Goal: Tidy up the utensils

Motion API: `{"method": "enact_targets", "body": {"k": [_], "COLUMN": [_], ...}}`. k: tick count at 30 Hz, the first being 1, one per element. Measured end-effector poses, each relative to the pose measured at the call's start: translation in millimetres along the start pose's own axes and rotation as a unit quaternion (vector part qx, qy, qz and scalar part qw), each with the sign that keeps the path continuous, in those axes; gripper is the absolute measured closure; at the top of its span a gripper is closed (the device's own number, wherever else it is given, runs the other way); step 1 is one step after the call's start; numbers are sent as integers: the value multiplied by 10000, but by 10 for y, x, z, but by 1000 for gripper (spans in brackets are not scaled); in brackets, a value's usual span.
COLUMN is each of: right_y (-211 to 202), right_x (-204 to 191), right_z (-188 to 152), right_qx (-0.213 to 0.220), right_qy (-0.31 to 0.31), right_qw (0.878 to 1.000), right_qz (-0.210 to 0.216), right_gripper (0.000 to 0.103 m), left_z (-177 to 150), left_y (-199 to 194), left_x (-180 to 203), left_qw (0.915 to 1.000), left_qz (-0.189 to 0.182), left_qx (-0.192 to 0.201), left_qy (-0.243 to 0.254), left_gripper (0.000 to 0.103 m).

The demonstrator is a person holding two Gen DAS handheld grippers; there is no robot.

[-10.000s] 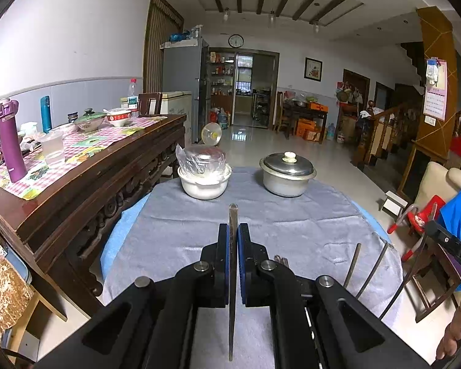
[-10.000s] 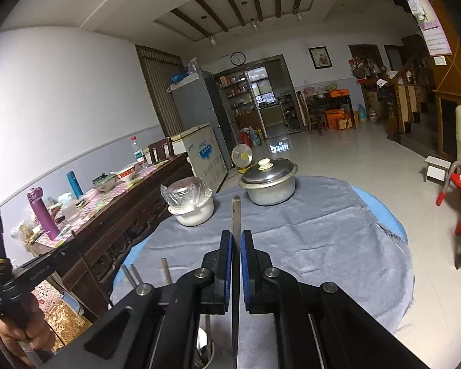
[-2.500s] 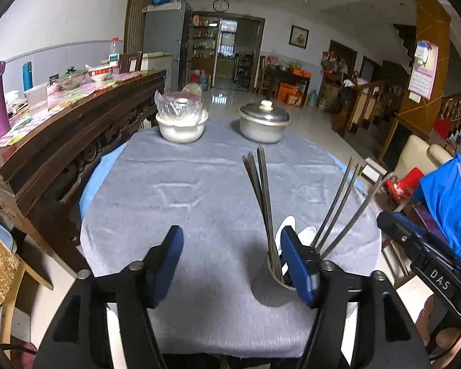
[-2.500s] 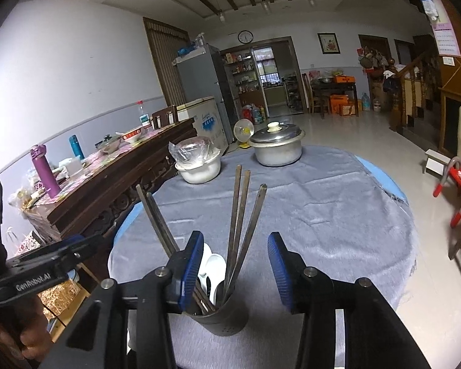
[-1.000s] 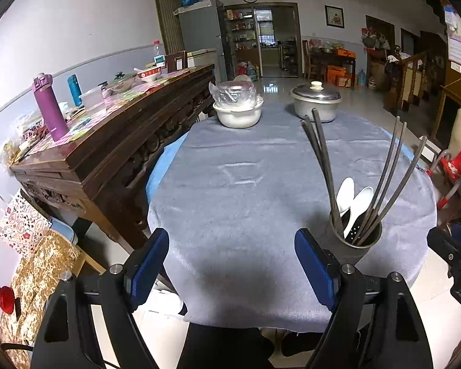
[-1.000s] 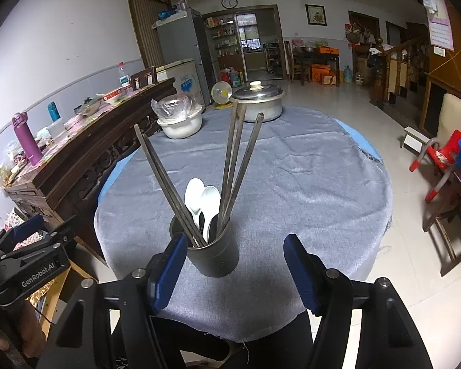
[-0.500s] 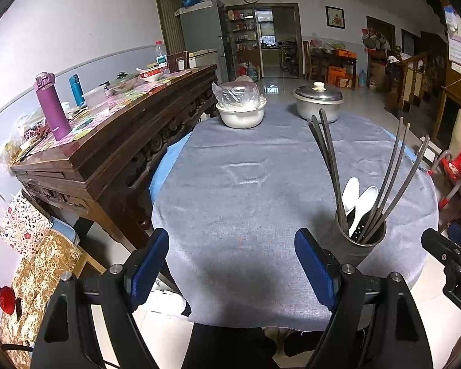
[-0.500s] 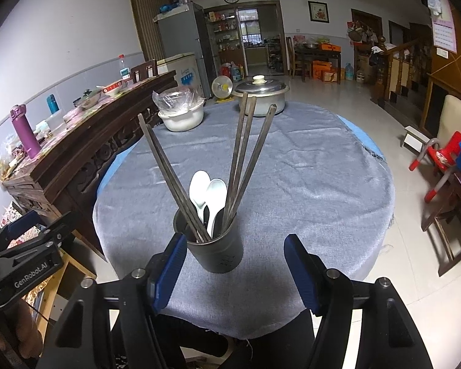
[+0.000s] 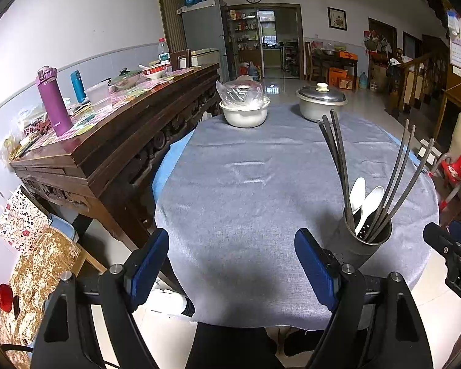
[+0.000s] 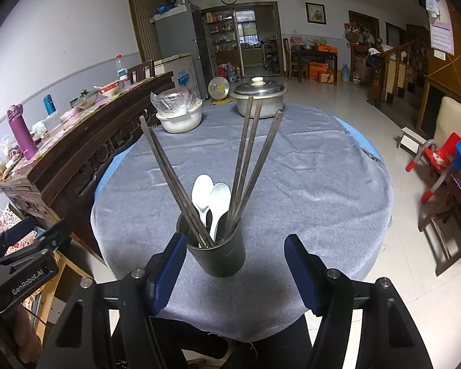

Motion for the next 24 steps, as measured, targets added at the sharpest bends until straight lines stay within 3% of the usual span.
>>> {"method": "enact_targets", "body": {"k": [24], "right_y": [-205], "right_x": [-28], "right_z": [7], "right_qx": [213], "right_qy": [76], "right_qw": [9997], "right_qz": [-105], "right_gripper": [33], "left_z": [17], "left_y": [-263], "left_x": [-35], "left_qw": [9995], "left_qz": [-92], "left_qx": [307], "left_qy": [42], "left_gripper": [19]}}
Point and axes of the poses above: each gripper's, at about its wrist camera, not at the fingertips, and y roughly the way its jaws point, x to its right, z to its top, the point moved 7 cm from there along y, roughly the way its jaws point, and after that the axes turned 1 degree about -x, right-handed, at the moved point
